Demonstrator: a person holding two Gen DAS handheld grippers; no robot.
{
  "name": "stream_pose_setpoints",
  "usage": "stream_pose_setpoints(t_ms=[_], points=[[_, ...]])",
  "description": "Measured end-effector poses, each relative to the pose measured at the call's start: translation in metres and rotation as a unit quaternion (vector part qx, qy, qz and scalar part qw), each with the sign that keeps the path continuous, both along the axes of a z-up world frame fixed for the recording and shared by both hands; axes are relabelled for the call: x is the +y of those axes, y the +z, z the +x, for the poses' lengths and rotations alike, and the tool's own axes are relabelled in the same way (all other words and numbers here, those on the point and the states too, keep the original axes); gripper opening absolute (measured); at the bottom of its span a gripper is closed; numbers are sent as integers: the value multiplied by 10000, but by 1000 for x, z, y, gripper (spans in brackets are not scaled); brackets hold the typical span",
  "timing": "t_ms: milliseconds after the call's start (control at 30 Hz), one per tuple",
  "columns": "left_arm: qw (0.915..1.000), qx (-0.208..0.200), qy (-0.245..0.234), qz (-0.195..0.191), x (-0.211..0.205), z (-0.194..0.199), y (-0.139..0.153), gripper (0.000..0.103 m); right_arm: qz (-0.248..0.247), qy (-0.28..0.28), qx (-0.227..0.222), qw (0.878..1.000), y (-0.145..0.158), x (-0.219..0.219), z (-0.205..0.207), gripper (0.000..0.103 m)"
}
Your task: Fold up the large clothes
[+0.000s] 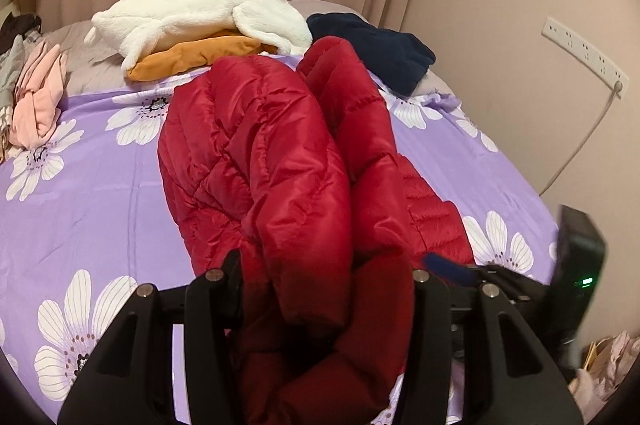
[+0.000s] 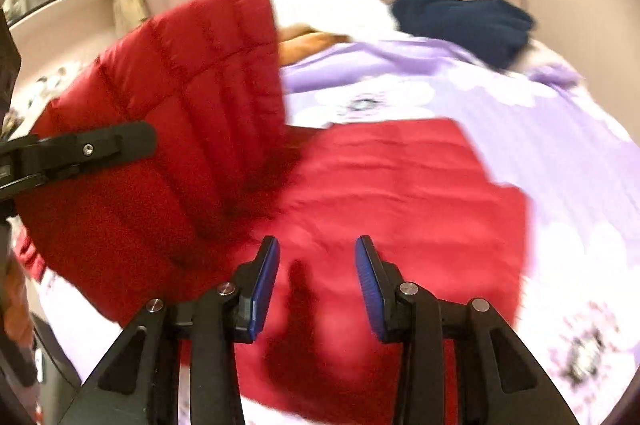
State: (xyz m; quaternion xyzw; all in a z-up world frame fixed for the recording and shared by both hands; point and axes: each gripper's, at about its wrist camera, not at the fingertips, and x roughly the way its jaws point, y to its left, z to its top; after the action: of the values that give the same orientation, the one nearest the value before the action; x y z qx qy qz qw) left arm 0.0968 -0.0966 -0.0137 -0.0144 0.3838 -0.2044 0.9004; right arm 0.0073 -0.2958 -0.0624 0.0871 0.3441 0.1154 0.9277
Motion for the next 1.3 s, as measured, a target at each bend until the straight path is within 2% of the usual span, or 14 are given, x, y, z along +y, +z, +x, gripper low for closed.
stream_pose_setpoints(t_ms=[100,200,400,533,800,1100,1200,1300], points=[[9998,-45,-98,177,-13,-5,-2,50,-143,-384,67,9991,-7,-21,-13,40],[9992,-60,-194,351,-27,-7,-6,51,-35,-577,334,9978,-23,-33,-14,40],[9967,-43,-433,686,-53,-10,-13,53,34,-537,418,9977,-34,-25,-10,40],[9960,50,-528,725,-61,-10,-18,54,362,-543,478,9967,-39,-33,-9,40],[9934,193,-815,783,-81,-14,-27,57,568,-557,489,9956,-43,-37,-9,40],[9906,506,-1186,452,-100,-9,-38,64,985,-572,519,9921,-47,-54,-9,41],[9881,696,-1357,185,-105,-6,-44,67,1109,-539,526,9910,-51,-58,-7,41],[9824,1076,-1479,-377,-101,2,-50,72,1312,-522,553,9884,-56,-64,-5,41]])
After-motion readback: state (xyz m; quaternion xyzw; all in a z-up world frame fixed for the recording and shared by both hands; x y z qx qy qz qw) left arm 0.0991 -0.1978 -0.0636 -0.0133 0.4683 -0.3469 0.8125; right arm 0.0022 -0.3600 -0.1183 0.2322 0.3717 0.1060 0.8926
